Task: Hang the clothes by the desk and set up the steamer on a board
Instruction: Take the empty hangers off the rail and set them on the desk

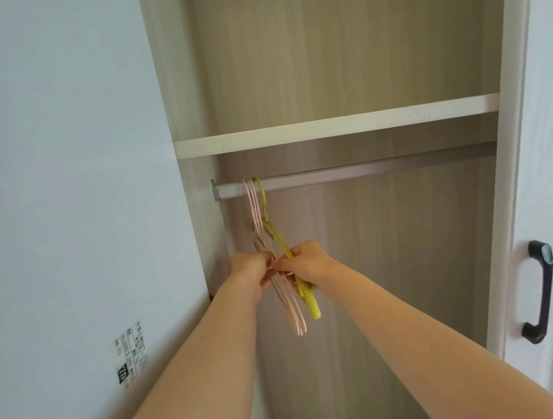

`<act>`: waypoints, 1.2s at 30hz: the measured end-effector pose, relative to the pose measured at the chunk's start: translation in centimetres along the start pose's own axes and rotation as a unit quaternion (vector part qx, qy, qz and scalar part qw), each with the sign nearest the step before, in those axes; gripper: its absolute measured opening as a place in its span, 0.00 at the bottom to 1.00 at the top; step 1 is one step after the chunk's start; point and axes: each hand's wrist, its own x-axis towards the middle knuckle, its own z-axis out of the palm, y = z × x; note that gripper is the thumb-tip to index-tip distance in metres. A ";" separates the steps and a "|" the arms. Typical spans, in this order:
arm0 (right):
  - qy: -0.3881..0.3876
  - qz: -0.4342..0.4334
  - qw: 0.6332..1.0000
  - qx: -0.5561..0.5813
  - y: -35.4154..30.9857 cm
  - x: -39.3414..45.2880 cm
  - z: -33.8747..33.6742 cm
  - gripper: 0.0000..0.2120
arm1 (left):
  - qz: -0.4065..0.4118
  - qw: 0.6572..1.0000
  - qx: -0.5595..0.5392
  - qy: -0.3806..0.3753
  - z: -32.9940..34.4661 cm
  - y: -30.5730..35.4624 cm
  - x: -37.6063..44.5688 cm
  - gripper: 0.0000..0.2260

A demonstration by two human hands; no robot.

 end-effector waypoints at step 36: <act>0.146 -0.076 0.986 -0.008 -0.4 -3.3 -2.2 0.13 | -0.035 0.967 -0.238 -0.081 2.4 3.1 -2.1 0.09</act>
